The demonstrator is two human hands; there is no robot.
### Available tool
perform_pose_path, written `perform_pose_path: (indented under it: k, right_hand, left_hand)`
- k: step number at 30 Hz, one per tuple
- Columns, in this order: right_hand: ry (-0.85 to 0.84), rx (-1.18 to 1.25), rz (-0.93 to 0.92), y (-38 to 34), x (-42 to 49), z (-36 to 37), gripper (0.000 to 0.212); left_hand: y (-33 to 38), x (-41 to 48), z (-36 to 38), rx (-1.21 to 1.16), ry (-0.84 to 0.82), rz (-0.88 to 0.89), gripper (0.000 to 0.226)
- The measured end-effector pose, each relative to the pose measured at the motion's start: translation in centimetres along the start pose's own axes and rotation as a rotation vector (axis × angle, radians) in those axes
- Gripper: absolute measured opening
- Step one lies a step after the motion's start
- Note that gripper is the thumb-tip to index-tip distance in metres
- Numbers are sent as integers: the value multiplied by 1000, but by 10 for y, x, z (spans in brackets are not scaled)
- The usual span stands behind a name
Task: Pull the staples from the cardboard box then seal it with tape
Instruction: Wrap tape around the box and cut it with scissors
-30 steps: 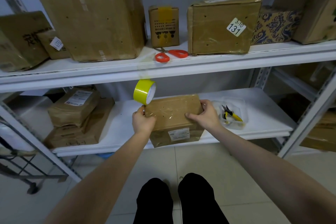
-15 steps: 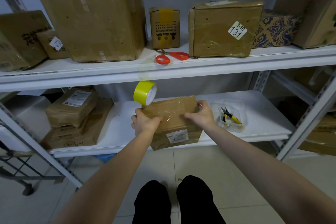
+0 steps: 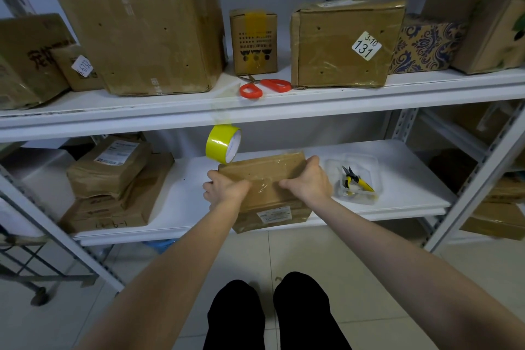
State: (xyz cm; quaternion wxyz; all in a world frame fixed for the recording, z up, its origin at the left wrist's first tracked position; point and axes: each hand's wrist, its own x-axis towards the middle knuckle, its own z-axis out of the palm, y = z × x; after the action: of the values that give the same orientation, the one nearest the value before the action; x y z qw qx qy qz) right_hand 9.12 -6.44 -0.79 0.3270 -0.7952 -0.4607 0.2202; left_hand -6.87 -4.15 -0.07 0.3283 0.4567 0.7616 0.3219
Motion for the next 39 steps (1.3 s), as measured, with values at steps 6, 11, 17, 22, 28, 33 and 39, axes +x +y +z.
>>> perform_pose_path:
  k: [6, 11, 17, 22, 28, 33, 39]
  right_hand:
    - [18, -3, -2, 1, -6, 1, 74]
    - [19, -13, -26, 5, -9, 2, 72]
    - [-46, 66, -94, 18, -6, -3, 63]
    - [0, 138, -29, 21, 7, -11, 37]
    - [11, 176, -22, 25, 14, -14, 23]
    - [8, 226, 28, 27, 16, -15, 23]
    - [6, 262, 66, 27, 19, -13, 31]
  left_hand:
    - [-10, -1, -4, -26, -12, 54, 76]
    - [-13, -1, -6, -7, -21, 76, 74]
    - [-20, 3, -10, -18, -37, 109, 72]
    - [-21, 6, -10, -65, -61, 108, 71]
    - [-16, 10, -8, -136, -16, 19, 56]
    - [-11, 9, -5, -78, -1, -13, 71]
    - [-12, 10, -6, -36, -18, -19, 79]
